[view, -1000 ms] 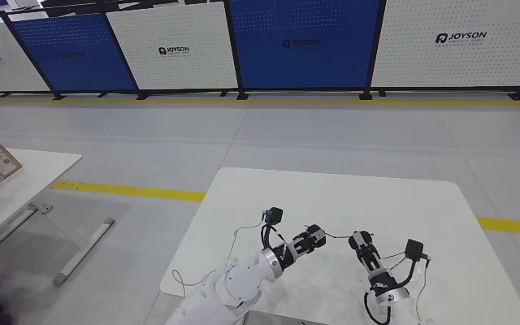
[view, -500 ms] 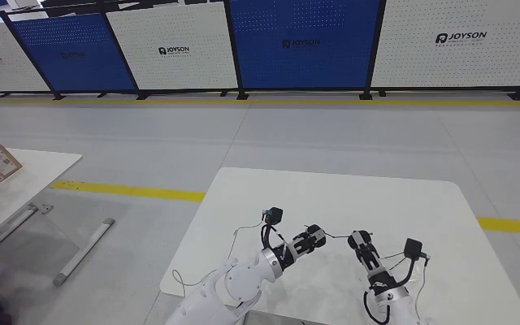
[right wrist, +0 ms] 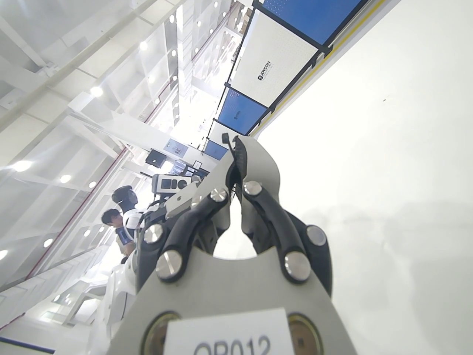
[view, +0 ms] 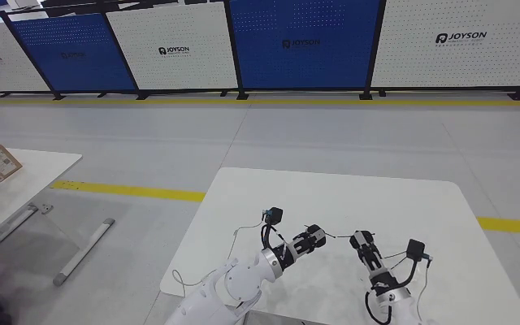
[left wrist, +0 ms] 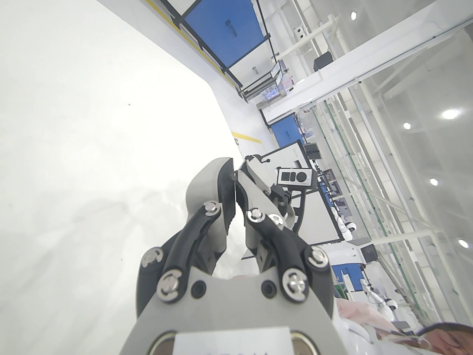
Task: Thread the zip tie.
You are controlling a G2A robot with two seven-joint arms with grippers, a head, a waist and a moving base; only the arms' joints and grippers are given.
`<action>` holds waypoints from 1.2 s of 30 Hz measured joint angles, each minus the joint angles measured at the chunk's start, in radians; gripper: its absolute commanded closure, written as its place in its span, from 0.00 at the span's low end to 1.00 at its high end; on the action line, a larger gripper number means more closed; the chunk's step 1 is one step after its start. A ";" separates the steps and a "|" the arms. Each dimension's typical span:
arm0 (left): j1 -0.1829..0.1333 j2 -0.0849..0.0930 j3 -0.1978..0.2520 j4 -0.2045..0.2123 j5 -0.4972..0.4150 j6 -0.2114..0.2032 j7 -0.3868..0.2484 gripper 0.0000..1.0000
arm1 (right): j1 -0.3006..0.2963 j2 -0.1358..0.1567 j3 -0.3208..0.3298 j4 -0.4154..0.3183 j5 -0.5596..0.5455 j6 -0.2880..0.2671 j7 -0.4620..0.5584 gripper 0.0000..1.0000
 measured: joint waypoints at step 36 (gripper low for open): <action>0.000 0.000 0.000 0.000 0.000 0.000 0.000 1.00 | 0.001 -0.023 -0.006 0.004 0.056 0.024 0.045 1.00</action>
